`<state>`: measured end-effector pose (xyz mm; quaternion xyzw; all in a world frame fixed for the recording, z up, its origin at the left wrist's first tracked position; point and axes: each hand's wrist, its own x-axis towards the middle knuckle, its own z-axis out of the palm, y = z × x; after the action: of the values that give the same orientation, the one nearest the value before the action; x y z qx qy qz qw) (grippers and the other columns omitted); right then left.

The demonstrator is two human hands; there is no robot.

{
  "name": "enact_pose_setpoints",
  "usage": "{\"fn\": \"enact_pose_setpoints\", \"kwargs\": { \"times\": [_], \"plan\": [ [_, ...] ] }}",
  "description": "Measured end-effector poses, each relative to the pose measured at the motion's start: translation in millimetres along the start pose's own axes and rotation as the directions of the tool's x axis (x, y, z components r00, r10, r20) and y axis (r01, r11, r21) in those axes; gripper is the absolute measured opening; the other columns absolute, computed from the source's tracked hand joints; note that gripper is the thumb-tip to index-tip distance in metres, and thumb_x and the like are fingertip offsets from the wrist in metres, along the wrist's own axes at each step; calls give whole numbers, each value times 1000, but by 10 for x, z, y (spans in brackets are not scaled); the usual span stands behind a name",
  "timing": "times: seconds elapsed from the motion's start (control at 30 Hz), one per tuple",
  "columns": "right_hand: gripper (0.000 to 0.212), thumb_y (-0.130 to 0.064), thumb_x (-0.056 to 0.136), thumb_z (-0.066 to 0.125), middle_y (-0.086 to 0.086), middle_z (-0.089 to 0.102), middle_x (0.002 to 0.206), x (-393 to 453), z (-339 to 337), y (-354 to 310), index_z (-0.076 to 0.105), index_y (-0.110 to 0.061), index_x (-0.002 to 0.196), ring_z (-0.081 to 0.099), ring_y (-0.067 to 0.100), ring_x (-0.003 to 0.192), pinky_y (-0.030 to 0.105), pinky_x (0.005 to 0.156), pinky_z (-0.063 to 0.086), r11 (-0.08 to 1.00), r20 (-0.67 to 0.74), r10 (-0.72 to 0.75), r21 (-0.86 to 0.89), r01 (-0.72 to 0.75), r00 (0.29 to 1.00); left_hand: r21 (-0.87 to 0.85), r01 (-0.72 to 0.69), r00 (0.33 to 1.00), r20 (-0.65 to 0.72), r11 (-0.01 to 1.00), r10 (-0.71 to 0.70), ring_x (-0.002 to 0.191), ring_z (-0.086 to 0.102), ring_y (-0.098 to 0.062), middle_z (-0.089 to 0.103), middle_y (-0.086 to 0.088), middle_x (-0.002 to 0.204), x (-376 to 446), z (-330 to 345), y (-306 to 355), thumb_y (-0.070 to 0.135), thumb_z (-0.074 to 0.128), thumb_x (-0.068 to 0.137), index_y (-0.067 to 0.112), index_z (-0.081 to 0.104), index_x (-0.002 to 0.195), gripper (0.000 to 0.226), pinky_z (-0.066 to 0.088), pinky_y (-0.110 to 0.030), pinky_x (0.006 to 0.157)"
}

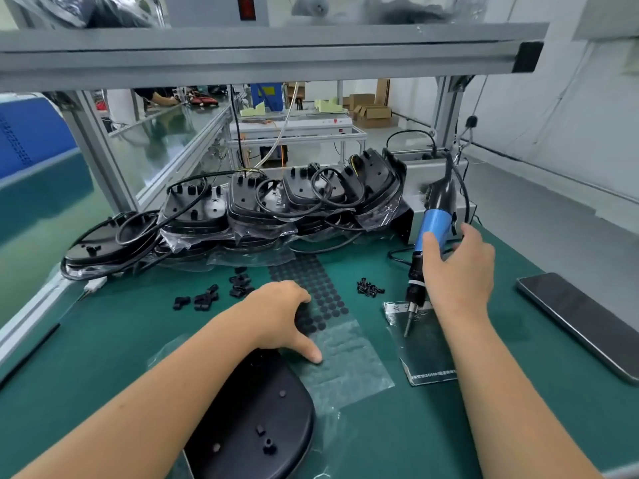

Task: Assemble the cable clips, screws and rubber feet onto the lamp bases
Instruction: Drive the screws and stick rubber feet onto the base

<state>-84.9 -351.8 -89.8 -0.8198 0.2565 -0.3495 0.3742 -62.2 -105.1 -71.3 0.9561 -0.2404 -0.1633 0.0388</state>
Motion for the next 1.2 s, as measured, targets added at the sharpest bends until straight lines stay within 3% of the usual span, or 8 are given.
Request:
{"fn": "enact_pose_setpoints", "kwargs": {
  "times": [0.1, 0.17, 0.27, 0.33, 0.4, 0.77, 0.93, 1.2],
  "plan": [
    [46, -33, 91, 61, 16, 51, 115, -108, 15, -157, 51, -8, 128, 47, 30, 107, 35, 78, 37, 993, -151, -108, -58, 100, 983, -12, 8, 998, -62, 1000, -9, 131, 42, -21, 43, 3, 144, 11, 14, 34, 61, 80, 61, 20, 42, 143, 99, 39, -36, 106],
    [29, -23, 91, 62, 8, 56, 104, -225, 39, -271, 59, -10, 116, 54, 23, 96, 31, 78, 42, 949, -102, -308, 29, 312, 946, -25, 4, 995, -95, 1000, -6, 125, 48, -20, 50, 3, 137, 22, 10, 37, 59, 80, 63, 21, 48, 138, 90, 43, -34, 101],
    [17, -21, 90, 65, -5, 60, 96, -445, 127, -384, 69, -18, 106, 56, 4, 86, 18, 81, 43, 824, 339, -566, 224, 520, 751, -69, -4, 985, -170, 998, -7, 111, 57, -17, 62, 6, 115, 41, 13, 46, 53, 81, 66, 23, 61, 124, 68, 46, -28, 88],
    [22, -29, 91, 64, -4, 63, 103, -537, 228, -399, 70, -22, 111, 53, 10, 99, 24, 87, 40, 772, 589, -585, 195, 605, 557, -63, -17, 968, -250, 998, 0, 93, 58, -16, 59, 10, 89, 49, 18, 56, 49, 81, 68, 22, 67, 112, 53, 43, -26, 75],
    [27, -35, 93, 61, -4, 64, 108, -568, 302, -391, 68, -26, 118, 48, 15, 106, 28, 89, 40, 725, 683, -547, 96, 682, 484, -54, -21, 955, -297, 998, 4, 80, 53, -16, 54, 10, 76, 48, 27, 66, 47, 80, 70, 20, 69, 103, 44, 42, -27, 68],
    [14, -32, 89, 66, -11, 62, 91, -595, 317, -367, 69, -25, 101, 50, 14, 95, 29, 77, 39, 775, 666, -501, 60, 629, 553, -129, -28, 937, -349, 991, -19, 87, 60, -14, 69, 5, 94, 57, 68, 34, 46, 77, 75, 26, 72, 103, 35, 50, -27, 75],
    [7, -27, 85, 71, -12, 59, 84, -643, 321, -404, 66, -24, 89, 54, 15, 90, 31, 78, 44, 813, 666, -465, 62, 578, 583, -113, 1, 932, -360, 994, -41, 79, 59, -15, 67, 7, 85, 73, 88, 51, 40, 76, 76, 28, 72, 94, 22, 46, -25, 67],
    [30, -19, 76, 80, -9, 63, 77, -670, 319, -414, 52, -28, 68, 59, 15, 78, 36, 75, 49, 870, 627, -437, 111, 481, 645, -95, -7, 930, -366, 995, -28, 74, 55, -15, 59, 10, 75, 87, 92, 49, 39, 75, 77, 28, 70, 89, 17, 39, -25, 62]
  ]
}}
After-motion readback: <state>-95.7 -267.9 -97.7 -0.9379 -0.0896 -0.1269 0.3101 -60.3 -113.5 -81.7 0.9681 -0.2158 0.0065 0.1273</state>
